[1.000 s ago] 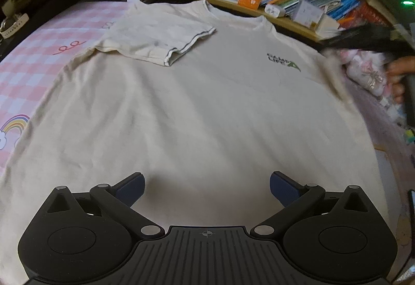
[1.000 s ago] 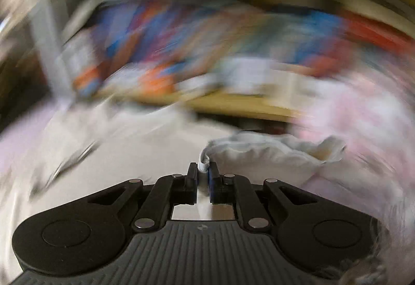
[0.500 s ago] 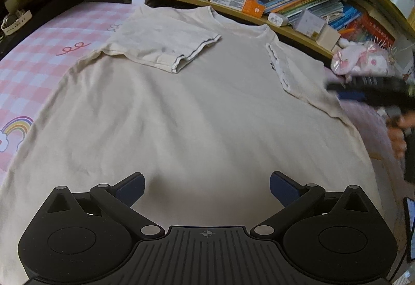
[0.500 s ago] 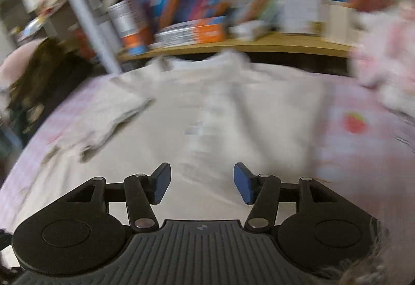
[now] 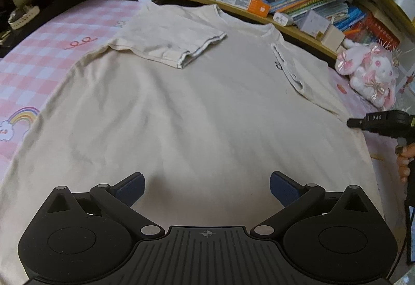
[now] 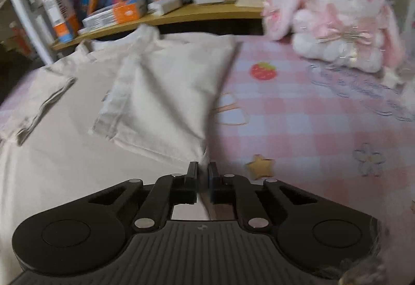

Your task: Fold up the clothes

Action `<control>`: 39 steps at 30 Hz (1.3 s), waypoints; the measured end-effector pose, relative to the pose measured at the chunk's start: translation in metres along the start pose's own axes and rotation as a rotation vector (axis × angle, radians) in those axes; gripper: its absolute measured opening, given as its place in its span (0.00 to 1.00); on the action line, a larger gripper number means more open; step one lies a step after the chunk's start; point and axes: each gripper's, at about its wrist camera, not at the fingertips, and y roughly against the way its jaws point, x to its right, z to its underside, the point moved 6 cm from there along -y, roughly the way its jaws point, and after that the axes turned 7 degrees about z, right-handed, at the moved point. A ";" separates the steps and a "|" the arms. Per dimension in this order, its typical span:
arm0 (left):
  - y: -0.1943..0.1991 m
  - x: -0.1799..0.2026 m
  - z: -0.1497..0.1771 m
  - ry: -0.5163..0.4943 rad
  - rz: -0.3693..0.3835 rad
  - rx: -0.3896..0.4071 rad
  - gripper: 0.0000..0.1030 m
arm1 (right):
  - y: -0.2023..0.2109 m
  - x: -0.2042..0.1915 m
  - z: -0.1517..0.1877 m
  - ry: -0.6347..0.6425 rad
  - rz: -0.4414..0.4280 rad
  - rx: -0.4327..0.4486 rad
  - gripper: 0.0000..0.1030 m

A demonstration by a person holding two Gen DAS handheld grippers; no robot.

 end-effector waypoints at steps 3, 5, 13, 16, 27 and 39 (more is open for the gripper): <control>0.007 -0.002 0.003 0.009 -0.014 0.012 1.00 | 0.000 0.002 0.002 -0.004 -0.021 -0.004 0.07; 0.011 -0.002 0.005 0.011 -0.023 0.020 1.00 | 0.001 0.000 0.003 0.003 -0.040 -0.005 0.14; 0.030 -0.011 0.013 0.018 -0.064 0.051 1.00 | 0.026 -0.005 0.025 0.000 -0.060 0.019 0.32; 0.038 -0.016 0.014 0.023 -0.069 0.070 1.00 | 0.038 -0.007 0.036 -0.002 -0.061 0.024 0.33; 0.055 -0.024 0.016 -0.067 -0.022 0.098 1.00 | 0.107 -0.021 0.098 -0.025 0.017 0.093 0.59; 0.102 -0.049 0.058 -0.252 0.001 0.092 1.00 | 0.176 -0.090 0.205 -0.096 0.094 0.100 0.71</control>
